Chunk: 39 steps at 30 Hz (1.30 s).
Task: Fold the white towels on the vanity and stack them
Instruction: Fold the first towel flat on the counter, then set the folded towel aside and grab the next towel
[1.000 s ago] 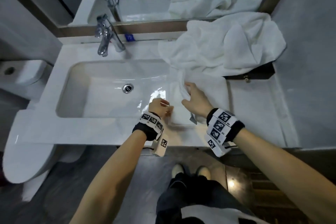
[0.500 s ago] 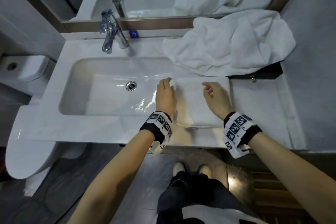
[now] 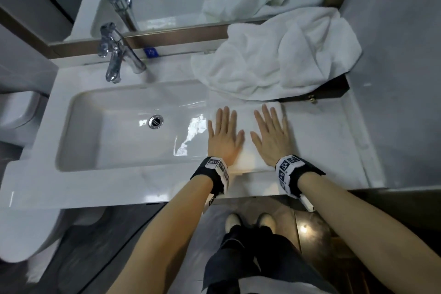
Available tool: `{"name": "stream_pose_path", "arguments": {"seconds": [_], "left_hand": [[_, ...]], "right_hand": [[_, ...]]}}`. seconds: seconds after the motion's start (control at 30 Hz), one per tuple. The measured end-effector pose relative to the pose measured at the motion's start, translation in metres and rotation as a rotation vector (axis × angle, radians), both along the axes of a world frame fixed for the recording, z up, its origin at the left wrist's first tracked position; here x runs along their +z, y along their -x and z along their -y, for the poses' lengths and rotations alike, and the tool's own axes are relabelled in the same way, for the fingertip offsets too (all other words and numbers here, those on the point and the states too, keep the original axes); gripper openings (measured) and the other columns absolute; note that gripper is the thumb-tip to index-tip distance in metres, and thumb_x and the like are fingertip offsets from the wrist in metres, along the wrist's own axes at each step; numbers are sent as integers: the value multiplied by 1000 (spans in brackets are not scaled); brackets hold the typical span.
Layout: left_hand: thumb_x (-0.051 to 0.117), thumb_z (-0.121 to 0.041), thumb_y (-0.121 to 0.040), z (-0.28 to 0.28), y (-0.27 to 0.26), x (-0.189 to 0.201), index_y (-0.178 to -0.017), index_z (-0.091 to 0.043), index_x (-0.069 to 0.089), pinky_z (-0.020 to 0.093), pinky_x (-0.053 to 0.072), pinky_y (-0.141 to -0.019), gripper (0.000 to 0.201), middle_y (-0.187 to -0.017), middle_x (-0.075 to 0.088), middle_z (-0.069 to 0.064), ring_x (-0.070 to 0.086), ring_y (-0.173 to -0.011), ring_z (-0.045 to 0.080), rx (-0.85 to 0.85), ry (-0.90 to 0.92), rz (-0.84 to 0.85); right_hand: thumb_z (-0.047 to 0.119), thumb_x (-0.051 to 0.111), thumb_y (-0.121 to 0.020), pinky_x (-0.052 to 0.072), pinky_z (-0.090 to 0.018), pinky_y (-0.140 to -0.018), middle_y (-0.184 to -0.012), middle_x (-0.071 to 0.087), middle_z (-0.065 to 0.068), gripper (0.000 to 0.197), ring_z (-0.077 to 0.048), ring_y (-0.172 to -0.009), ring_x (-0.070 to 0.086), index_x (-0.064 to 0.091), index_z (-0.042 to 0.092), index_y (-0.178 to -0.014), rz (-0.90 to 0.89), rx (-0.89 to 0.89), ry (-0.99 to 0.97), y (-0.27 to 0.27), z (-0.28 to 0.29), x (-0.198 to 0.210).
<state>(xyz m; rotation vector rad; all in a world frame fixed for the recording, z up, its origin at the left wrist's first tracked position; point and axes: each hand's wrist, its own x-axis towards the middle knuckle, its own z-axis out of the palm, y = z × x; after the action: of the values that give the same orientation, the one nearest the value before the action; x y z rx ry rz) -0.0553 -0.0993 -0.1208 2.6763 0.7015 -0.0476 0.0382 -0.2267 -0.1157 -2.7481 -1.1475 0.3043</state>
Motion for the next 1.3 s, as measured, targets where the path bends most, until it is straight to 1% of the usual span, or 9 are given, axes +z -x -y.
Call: {"name": "stream_pose_path", "arguments": {"seconds": [0.2,0.37,0.53,0.73,0.93,1.1,1.17,1.23,1.3], "left_hand": [[30,-39,-97,37,-10,7,-150,-4,3,42,-8,-120,69,-160,-6,12,-11,-148,23,-25,80,27],[29,-40,-97,85,-41,10,-149,-2,-4,42,-9,-120,72,-159,-12,14,-16,-147,26,-110,121,-14],[30,-40,-98,117,-83,17,-149,0,-4,44,-7,-121,73,-159,-13,15,-15,-147,28,-201,115,-56],[31,-40,-97,123,-116,16,-149,-2,-1,45,-6,-121,72,-160,-7,14,-11,-148,26,-192,83,-36],[31,-40,-96,123,-129,6,-150,-3,3,43,-5,-121,71,-160,0,12,-4,-149,23,-124,31,5],[32,-41,-95,118,-129,14,-149,-6,11,55,-5,-116,68,-160,7,8,2,-149,19,-153,-8,-31],[36,-36,-94,104,-130,26,-146,-10,25,54,-2,-117,59,-156,24,4,18,-145,19,-188,-72,9],[39,-31,-95,86,-133,40,-140,-17,35,46,8,-118,48,-147,38,0,34,-136,20,-195,-129,92],[43,-27,-93,62,-140,56,-134,-19,42,38,22,-112,43,-140,46,-2,43,-128,20,-183,-160,178]], "right_hand": [[31,25,-101,2,-43,-121,-161,1,-3,55,-22,-149,-2,7,19,-152,93,0,15,-14,39,5],[24,28,-102,9,-39,-121,-161,9,-4,52,-21,-149,7,13,17,-151,123,-83,19,-42,91,10],[17,31,-98,17,-43,-118,-160,12,-7,56,-24,-148,12,15,15,-151,135,-193,110,-69,127,16],[2,31,-92,7,-40,-120,-161,0,-6,66,-24,-149,1,5,16,-152,66,-240,115,-95,124,17],[2,26,-96,2,-38,-120,-161,-3,-3,62,-21,-149,-2,2,16,-151,38,-235,89,-112,110,19],[-5,29,-92,4,-39,-121,-162,-1,-2,68,-21,-149,-1,5,16,-151,5,-228,48,-116,110,24],[-5,30,-91,9,-40,-120,-161,5,-2,66,-21,-149,3,11,16,-151,-11,-243,22,-116,108,31],[-2,35,-92,19,-39,-117,-157,23,-7,57,-24,-145,19,29,13,-146,-14,-309,-88,-118,103,42],[3,41,-92,26,-34,-110,-143,44,-11,42,-28,-133,37,47,9,-134,34,-367,-233,-126,94,55]]}}
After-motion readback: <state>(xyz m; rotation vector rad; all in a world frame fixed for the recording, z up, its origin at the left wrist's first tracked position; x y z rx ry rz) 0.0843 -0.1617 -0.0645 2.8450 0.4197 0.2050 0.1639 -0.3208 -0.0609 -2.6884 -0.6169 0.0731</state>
